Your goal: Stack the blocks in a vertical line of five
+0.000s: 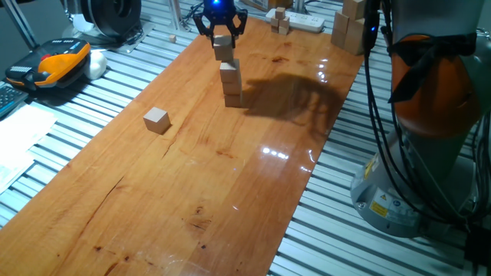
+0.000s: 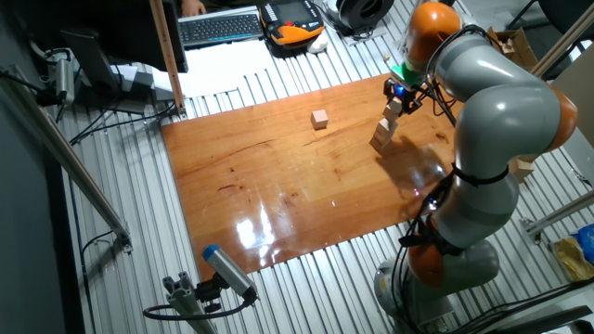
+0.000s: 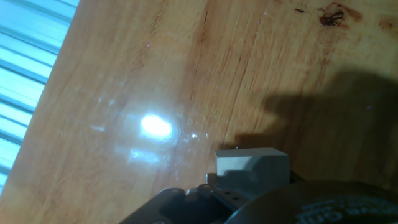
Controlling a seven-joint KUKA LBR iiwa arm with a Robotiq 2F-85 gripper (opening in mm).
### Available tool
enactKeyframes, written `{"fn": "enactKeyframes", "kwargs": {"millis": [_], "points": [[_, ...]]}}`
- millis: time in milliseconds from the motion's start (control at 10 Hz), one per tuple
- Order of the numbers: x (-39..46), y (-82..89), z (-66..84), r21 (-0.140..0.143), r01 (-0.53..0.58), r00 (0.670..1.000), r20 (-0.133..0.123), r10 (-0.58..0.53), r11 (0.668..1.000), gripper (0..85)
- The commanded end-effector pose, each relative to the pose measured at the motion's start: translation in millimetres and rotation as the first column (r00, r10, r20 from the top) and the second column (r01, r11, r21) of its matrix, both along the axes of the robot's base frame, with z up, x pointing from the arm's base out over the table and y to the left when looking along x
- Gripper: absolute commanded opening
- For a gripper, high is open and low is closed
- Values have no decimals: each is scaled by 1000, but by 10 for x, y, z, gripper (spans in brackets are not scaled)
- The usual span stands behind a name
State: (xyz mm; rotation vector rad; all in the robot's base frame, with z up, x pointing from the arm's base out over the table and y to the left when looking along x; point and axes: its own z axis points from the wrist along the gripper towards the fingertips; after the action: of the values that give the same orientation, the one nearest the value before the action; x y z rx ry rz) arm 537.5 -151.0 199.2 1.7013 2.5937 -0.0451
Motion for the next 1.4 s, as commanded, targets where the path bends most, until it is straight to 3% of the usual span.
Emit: {"fn": "enactKeyframes", "kwargs": {"millis": [0,300,400,500,800,900,1200,1300], "points": [[0,0,0,-3,-2,1000,0,2,1000,0],[0,0,0,-26,-15,1000,-7,14,1000,0],[0,0,0,-10,-12,1000,-1,12,1000,0],[0,0,0,-12,-9,1000,-5,9,1000,0],[0,0,0,-57,15,999,-40,-17,998,0],[0,0,0,-84,19,998,-55,-24,996,0],[0,0,0,-40,34,999,-34,-36,999,0],[0,0,0,-9,54,998,-18,-54,998,0]]}}
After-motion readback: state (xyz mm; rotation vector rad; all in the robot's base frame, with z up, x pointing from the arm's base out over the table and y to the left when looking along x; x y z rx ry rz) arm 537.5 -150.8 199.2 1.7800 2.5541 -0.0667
